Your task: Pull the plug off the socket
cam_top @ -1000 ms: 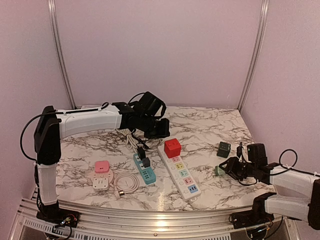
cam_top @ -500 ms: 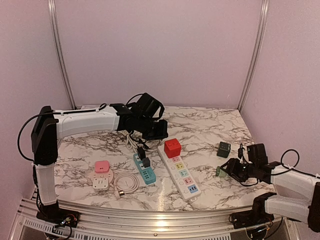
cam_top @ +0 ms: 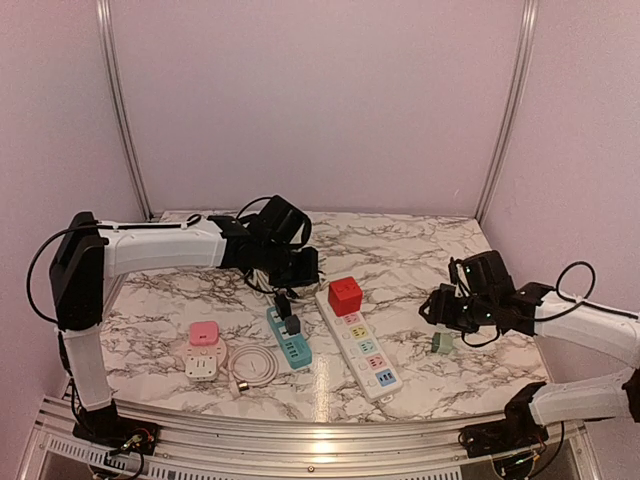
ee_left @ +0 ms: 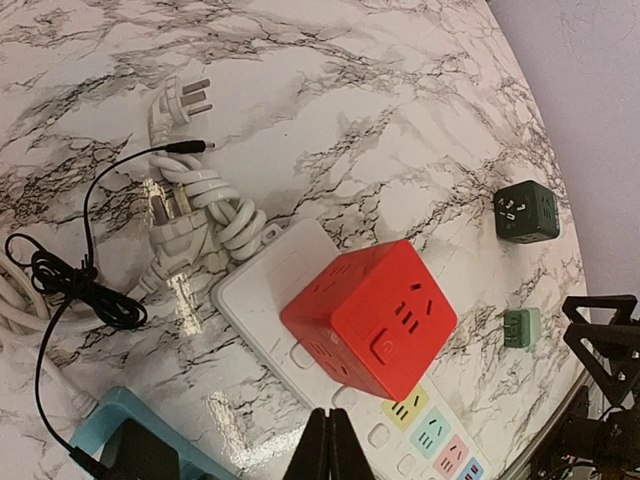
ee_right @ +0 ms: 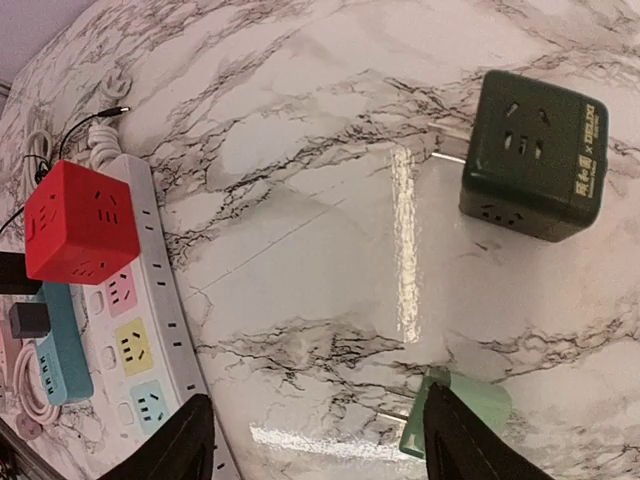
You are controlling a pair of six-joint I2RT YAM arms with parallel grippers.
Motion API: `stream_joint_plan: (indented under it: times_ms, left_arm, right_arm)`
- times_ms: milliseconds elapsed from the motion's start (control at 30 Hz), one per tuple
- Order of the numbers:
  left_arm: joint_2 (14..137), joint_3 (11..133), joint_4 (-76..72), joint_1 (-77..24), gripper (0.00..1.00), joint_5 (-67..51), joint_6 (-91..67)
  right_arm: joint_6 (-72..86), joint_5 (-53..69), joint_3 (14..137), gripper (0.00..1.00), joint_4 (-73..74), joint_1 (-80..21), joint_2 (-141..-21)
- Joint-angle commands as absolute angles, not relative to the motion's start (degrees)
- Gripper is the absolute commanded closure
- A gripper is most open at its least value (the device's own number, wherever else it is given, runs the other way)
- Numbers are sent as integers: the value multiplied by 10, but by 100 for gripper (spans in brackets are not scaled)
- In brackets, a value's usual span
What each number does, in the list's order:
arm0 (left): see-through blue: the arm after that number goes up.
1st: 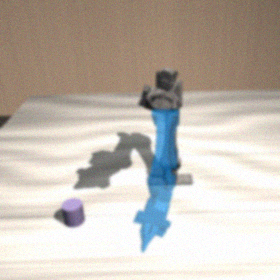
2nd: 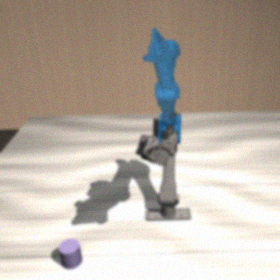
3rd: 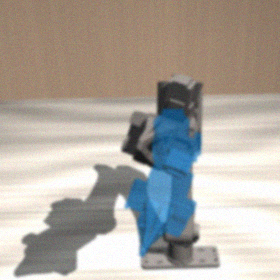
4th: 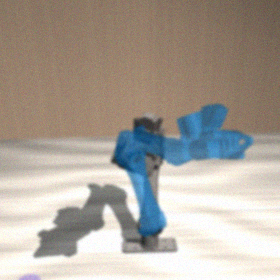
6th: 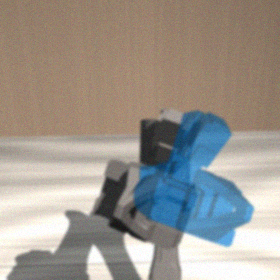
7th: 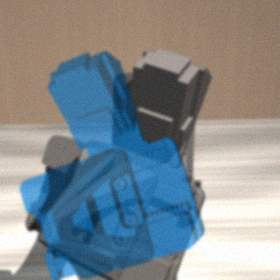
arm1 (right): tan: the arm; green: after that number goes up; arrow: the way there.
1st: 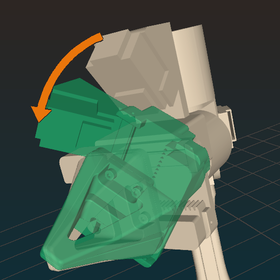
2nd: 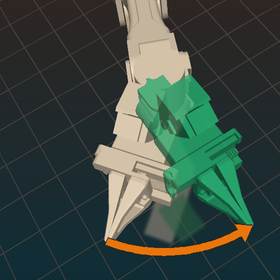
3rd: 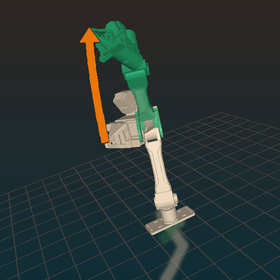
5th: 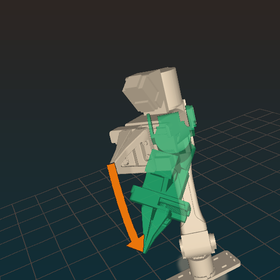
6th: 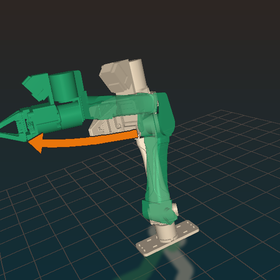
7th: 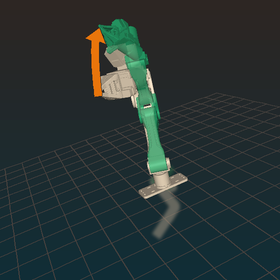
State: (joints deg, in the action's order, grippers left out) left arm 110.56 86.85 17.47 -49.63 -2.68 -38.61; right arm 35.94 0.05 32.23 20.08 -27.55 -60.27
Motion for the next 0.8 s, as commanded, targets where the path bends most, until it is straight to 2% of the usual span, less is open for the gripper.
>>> stream_joint_plan:
  times_ms: [0, 400, 767]
  left_arm:
    - [1061, 832, 152, -490, 99, -16, -397]
    - [1001, 744, 114, -483, 99, -3, -417]
    - [984, 707, 84, -481, 99, 12, -431]
  right_arm:
    - [345, -84, 397, 32, 228, -343, -656]
    - [284, -134, 606, 28, 239, -484, -880]
    - [219, -129, 744, 25, 278, -502, -1020]
